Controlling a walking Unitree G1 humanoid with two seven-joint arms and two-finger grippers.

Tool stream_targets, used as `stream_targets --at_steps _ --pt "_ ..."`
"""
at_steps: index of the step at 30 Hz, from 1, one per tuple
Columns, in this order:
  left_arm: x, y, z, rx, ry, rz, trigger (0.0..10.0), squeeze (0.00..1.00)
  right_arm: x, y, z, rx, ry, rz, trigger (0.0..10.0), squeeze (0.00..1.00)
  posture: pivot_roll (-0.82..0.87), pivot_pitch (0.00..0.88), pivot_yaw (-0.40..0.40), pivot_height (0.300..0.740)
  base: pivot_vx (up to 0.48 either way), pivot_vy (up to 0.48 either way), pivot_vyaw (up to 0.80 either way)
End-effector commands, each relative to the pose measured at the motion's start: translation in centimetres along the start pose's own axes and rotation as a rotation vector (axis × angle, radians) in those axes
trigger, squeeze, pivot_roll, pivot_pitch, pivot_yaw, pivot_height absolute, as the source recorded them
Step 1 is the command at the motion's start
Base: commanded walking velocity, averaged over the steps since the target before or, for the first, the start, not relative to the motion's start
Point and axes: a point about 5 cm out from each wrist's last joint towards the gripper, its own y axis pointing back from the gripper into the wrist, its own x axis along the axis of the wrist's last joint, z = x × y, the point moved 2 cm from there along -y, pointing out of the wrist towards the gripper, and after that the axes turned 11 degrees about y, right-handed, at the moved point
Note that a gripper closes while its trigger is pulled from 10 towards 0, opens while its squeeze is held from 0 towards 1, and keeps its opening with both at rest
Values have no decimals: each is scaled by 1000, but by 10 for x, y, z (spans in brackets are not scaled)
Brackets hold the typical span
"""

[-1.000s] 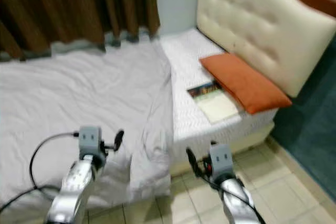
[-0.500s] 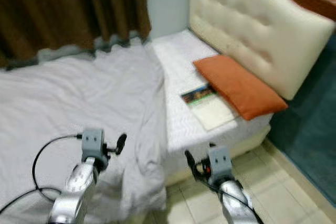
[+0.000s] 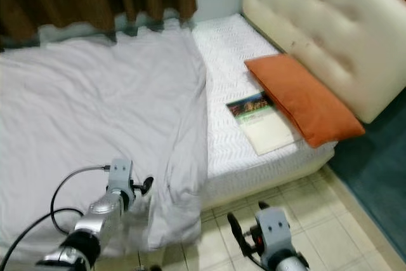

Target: Clean up the room

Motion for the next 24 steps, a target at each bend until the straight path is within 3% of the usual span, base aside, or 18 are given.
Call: stream_targets --at_steps 1,4,7,8,9,10,15,19,20,21,24 --pt "10 -4 10 -6 11 20 10000 0 7 14 -8 19 23 2 10000 0 -274 456 -57 740 0 0 0" --pt "20 -6 9 12 7 40 10000 0 9 32 -18 19 12 -14 10000 0 -323 514 -60 740 0 0 0" --pt "21 -6 7 13 15 42 10000 0 11 39 -21 19 4 -20 10000 0 -330 520 -63 740 0 0 0" --pt "22 -7 3 30 37 48 10000 933 15 51 -26 17 -8 -37 10000 0 -366 573 -67 740 0 0 0" --pt "22 -7 3 30 37 48 10000 933 15 51 -26 17 -8 -37 10000 0 -366 573 -67 740 0 0 0" --pt "22 -6 -1 49 67 53 10000 1000 15 65 -30 10 -26 -66 10000 0 -370 610 -70 740 0 0 0" --pt "26 -7 -1 56 110 71 10000 1000 17 79 -37 11 -39 -97 10000 0 -386 640 -72 740 0 0 0" --pt "29 -8 2 42 99 76 10000 1000 19 85 -41 6 -47 -117 10000 0 -392 649 -65 740 0 0 0" --pt "28 -8 3 39 101 75 10000 161 20 86 -41 6 -48 -119 10000 0 -392 649 -65 740 0 0 0" --pt "26 -8 5 31 134 65 10000 0 20 86 -42 5 -51 -121 10000 0 -393 647 -61 740 0 0 0" --pt "22 -8 8 13 188 52 10000 0 22 88 -45 7 -55 -126 10000 0 -399 643 -59 740 0 0 0"
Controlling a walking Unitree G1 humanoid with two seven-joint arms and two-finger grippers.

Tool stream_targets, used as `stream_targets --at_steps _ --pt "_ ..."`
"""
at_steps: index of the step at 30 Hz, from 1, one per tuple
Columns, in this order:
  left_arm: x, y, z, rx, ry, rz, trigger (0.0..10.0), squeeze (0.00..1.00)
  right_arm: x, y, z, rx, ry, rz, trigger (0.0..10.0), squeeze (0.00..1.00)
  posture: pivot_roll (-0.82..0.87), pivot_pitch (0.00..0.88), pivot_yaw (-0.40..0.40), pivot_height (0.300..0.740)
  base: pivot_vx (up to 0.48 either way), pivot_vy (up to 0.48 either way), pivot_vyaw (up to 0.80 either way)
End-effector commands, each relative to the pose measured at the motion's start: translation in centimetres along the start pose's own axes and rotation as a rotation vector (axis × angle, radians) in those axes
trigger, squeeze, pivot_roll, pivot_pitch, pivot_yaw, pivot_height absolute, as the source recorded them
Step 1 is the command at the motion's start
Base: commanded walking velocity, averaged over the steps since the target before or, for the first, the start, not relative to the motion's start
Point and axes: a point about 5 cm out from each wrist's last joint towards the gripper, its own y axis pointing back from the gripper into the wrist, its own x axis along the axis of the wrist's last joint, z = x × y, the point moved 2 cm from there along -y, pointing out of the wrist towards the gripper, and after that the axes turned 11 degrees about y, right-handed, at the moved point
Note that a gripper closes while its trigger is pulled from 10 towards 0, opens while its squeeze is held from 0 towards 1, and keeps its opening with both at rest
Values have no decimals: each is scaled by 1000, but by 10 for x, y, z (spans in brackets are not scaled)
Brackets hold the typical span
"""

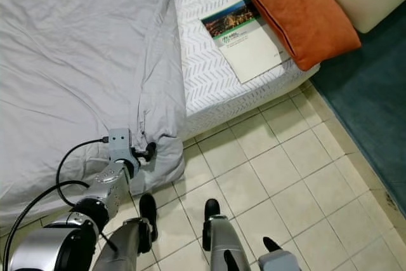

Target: Clean up the room

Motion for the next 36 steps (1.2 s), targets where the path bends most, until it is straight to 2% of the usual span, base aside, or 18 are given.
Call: stream_targets --at_steps 1,4,8,14,16,18,29,31,36 --pt "-28 6 -6 22 49 -92 10000 0 -7 9 -4 -1 -6 -60 10000 0 -403 645 -59 740 0 0 0" --pt "-33 7 -5 20 35 -112 10000 0 -7 11 -4 -2 -7 -68 10000 0 -408 648 -62 740 0 0 0" --pt "-39 9 -10 37 -45 -131 10000 0 -9 17 -5 -1 -6 -87 10000 0 -417 651 -67 740 0 0 0" --pt "-40 10 -12 23 -65 -138 10000 0 -12 23 -3 -4 -5 -107 10000 0 -422 653 -73 740 0 0 0" --pt "-39 10 -15 38 -53 -135 0 0 -14 26 -3 -4 -3 -117 10000 0 -424 657 -75 740 0 0 0" --pt "-36 9 -15 44 -42 -126 0 0 -13 25 -3 -5 -5 -117 10000 0 -419 653 -72 740 0 0 0" --pt "-34 9 -18 58 -92 -120 0 0 -11 21 -2 -5 -5 -108 10000 0 -413 653 -72 740 0 0 0" --pt "-37 10 -17 58 -126 -120 0 0 -11 21 -4 -1 -7 -112 10000 0 -408 650 -68 740 0 0 0" --pt "-36 10 -18 56 -111 -107 0 0 -11 16 -4 -1 -8 -105 10000 0 -396 638 -55 740 0 0 0"
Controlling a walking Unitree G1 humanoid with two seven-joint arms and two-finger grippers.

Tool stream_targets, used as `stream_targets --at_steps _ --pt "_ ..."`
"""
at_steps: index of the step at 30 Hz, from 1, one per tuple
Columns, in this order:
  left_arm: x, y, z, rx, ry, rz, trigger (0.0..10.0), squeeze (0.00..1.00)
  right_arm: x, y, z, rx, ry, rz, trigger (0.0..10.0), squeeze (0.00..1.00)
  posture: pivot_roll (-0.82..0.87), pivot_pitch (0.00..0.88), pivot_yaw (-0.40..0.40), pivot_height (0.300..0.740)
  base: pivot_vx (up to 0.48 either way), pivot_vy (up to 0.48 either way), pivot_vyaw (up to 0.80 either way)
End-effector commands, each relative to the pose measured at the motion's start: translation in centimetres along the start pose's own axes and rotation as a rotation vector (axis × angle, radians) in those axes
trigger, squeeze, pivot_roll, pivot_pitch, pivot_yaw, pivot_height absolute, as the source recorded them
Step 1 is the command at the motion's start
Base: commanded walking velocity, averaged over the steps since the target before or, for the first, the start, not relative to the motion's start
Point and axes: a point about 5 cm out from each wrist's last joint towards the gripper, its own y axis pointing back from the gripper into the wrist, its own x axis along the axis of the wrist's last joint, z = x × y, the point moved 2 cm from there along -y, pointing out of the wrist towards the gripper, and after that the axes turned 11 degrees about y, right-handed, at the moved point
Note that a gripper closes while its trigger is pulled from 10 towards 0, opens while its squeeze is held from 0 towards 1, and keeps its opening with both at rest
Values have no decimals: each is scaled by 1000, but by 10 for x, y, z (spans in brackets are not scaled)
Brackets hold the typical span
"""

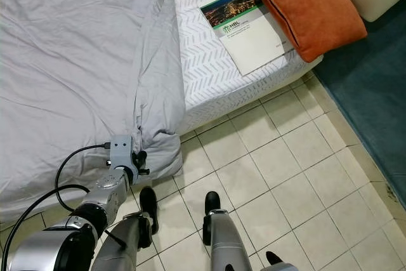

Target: Clean up the room

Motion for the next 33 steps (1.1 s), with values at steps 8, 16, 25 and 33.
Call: stream_targets --at_steps 8,16,25,33 --pt "-26 6 0 -24 12 -54 0 0 -8 -18 8 -2 14 -21 10000 0 -340 577 -43 740 0 0 0" --pt "-19 3 23 -102 -28 -41 10000 0 0 -54 25 6 58 40 10000 0 -294 476 -34 740 0 0 0" --pt "-15 2 45 -161 -76 -42 10000 0 10 -85 39 -29 82 98 10000 0 -282 345 13 740 0 -468 0" --pt "-11 2 64 -221 -119 -37 10000 0 15 -98 41 -30 95 125 10000 0 -289 301 28 740 0 -469 0"
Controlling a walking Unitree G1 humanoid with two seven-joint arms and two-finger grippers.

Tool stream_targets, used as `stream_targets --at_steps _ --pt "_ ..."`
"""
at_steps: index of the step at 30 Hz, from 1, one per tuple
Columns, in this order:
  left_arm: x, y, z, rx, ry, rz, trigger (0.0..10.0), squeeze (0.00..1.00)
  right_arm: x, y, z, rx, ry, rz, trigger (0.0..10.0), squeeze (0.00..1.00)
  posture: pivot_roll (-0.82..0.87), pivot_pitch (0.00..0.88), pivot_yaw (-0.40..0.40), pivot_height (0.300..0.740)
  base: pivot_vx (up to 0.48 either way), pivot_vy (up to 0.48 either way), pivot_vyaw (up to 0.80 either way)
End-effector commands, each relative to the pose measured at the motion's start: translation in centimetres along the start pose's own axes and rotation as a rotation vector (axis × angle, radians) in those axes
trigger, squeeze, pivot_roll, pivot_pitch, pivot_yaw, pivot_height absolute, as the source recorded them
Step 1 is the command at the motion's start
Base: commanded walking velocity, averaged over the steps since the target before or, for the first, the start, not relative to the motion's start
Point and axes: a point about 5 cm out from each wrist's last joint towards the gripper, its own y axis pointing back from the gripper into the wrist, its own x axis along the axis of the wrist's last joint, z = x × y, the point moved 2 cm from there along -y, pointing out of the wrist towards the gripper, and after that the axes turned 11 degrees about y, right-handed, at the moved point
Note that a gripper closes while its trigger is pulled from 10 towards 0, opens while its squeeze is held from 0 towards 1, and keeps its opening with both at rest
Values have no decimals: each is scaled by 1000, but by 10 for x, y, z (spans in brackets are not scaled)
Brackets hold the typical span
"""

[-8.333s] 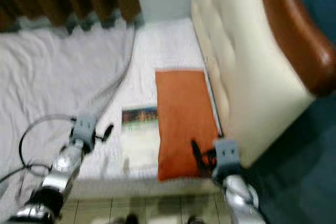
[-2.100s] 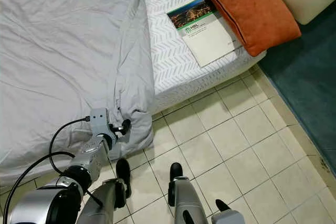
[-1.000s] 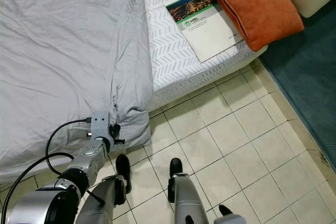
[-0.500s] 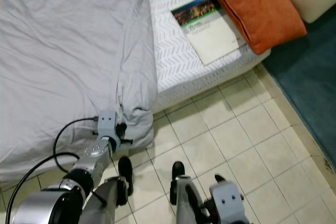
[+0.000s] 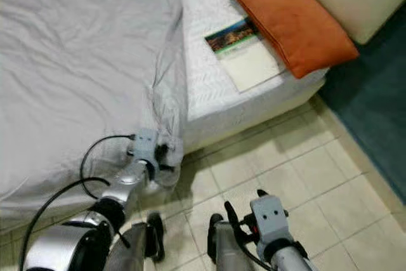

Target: Clean up the room

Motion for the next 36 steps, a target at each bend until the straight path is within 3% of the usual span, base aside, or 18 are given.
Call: stream_targets --at_steps 1,9,12,19,31,36 --pt "-12 3 -5 10 -17 -48 10000 0 -7 2 -6 15 -1 -22 10000 0 -293 301 25 740 0 -469 0" --pt "-19 2 10 -10 -59 -84 10000 0 -10 5 -7 36 18 -29 10000 0 -313 310 11 740 0 -352 0" --pt "-25 1 22 -41 -180 -122 10000 0 -10 5 -9 46 27 -30 10000 0 -319 310 14 740 0 0 0" --pt "-19 -2 46 -104 -279 -111 10000 0 -9 8 -15 47 30 -25 10000 0 -344 318 40 740 0 0 0" --pt "-5 -6 64 -142 -329 -97 10000 0 -13 29 -36 52 21 -49 10000 0 -410 367 83 740 0 0 0" --pt "0 -7 71 -156 -347 -82 10000 0 -15 31 -36 9 -4 -58 10000 0 -418 353 111 740 0 0 0"
